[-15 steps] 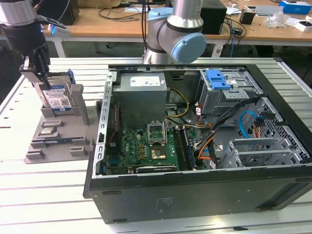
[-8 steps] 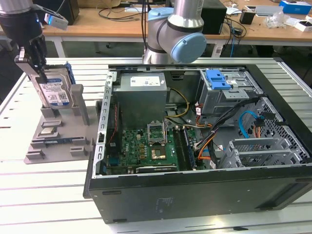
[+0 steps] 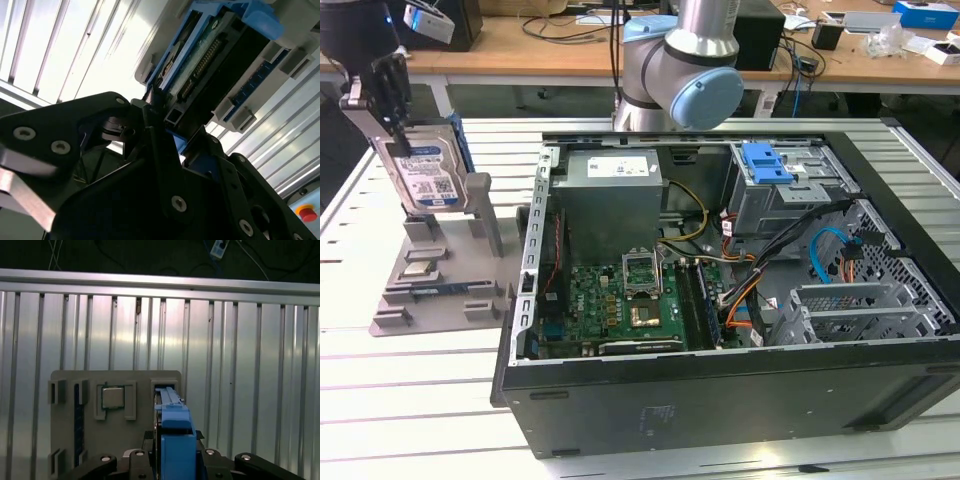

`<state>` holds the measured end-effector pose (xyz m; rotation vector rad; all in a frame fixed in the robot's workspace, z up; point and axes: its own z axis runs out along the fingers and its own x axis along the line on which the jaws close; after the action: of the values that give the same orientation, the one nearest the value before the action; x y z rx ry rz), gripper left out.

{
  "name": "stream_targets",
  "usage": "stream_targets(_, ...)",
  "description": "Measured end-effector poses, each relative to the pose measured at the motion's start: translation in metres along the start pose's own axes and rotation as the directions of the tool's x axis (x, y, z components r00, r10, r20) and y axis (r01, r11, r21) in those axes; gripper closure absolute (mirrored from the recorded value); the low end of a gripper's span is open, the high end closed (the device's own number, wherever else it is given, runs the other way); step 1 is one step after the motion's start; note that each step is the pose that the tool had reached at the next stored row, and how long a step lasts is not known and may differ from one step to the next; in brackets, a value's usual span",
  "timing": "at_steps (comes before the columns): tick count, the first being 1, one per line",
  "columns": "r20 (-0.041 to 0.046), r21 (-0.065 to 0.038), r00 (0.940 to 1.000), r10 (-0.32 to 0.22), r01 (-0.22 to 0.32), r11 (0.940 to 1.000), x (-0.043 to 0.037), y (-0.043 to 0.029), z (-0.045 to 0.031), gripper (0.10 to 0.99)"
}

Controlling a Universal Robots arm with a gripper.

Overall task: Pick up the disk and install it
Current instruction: 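Pick up the disk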

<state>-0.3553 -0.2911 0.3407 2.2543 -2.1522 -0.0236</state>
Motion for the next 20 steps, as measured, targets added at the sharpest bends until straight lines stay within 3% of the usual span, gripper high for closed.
stream_targets(6,0.0000,0.000,1.0000,0.000,0.000,1.0000,-0.0004,0.0003,-0.0102,0.714)
stream_targets(9,0.0000,0.000,1.0000,0.000,0.000,1.0000,-0.0010,0.0006,-0.0229,0.714)
stream_targets(17,0.0000,0.000,1.0000,0.000,0.000,1.0000,-0.0018,0.0012,-0.0447,0.714)
stream_targets(19,0.0001,0.000,1.0000,0.000,0.000,1.0000,-0.0021,0.0014,-0.0517,0.714)
stream_targets(20,0.0000,0.000,1.0000,0.000,0.000,1.0000,-0.0023,0.0016,-0.0589,0.714)
